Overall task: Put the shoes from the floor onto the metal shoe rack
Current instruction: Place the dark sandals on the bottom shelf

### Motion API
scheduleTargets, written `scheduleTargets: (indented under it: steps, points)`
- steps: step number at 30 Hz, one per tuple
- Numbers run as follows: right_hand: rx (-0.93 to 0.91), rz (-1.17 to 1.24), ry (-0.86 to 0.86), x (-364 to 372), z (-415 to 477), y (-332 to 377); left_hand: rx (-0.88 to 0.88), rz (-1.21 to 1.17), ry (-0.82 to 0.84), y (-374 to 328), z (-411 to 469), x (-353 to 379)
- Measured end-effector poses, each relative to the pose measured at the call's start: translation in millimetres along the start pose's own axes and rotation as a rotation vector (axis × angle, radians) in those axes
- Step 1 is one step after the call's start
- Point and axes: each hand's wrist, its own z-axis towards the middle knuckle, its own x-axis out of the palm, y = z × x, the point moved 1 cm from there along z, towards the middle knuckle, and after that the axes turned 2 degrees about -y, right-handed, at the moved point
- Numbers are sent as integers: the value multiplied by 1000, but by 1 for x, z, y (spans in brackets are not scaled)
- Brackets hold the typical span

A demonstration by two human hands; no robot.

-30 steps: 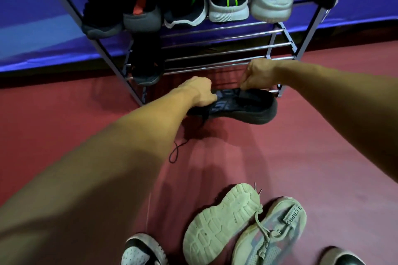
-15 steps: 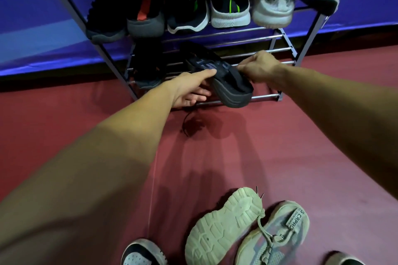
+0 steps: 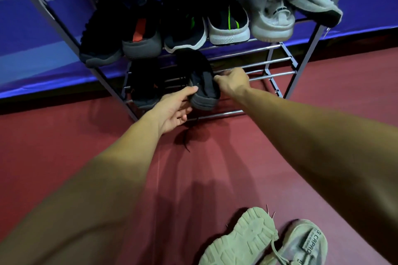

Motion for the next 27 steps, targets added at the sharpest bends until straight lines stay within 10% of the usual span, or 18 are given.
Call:
scheduleTargets:
  steps: [13, 27]
  points:
    - [173, 211, 433, 52, -4, -2, -74, -327, -169, 26, 32, -26]
    - [186, 377, 225, 88, 11, 12, -118, -451, -405, 32, 52, -59]
